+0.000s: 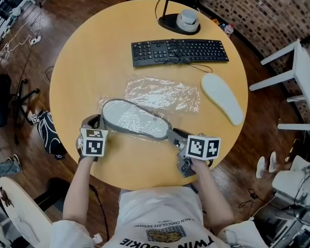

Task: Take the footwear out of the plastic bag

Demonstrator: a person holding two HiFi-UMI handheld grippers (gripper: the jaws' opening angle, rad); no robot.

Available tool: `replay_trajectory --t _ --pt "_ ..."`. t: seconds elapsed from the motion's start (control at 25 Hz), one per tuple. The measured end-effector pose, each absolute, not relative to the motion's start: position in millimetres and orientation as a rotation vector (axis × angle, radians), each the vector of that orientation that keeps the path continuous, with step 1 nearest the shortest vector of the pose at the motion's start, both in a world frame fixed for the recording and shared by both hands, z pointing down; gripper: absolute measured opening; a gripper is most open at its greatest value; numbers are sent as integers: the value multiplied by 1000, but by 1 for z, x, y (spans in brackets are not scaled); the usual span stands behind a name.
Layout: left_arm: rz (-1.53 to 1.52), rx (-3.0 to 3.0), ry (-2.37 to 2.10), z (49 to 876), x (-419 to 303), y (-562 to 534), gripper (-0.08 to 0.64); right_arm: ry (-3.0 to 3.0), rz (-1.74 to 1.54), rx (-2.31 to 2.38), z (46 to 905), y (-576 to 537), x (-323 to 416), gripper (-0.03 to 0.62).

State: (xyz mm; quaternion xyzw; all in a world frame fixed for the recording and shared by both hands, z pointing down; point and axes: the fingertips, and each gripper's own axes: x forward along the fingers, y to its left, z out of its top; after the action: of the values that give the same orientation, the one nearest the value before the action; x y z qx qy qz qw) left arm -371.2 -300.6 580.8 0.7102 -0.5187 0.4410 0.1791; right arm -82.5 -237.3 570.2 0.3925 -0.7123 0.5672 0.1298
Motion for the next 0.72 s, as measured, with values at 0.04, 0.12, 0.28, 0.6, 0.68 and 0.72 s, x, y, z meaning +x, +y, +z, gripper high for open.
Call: replay_trajectory --t 0.04,0.12,0.28,0.6,0.68,0.72 --pt "1245 2009 -1467 581 -371 -301 5 -2048 1660 1131 573 -237 -83 131" --pt "1244 2011 -1469 581 -371 -301 6 -2016 1688 1115 576 -237 -84 137" --pt "1237 2017 -1472 582 -371 -301 5 -2004 1785 1025 577 -237 -90 137" --pt "1179 2008 -1493 578 -371 -302 5 -2114 1801 942 572 -241 -96 121" --pt "1155 2000 -1508 578 -372 -303 5 -2153 1787 954 567 -243 -95 106" --pt "1152 1995 -1511 578 -372 -302 5 -2170 1798 960 565 -244 -95 98"
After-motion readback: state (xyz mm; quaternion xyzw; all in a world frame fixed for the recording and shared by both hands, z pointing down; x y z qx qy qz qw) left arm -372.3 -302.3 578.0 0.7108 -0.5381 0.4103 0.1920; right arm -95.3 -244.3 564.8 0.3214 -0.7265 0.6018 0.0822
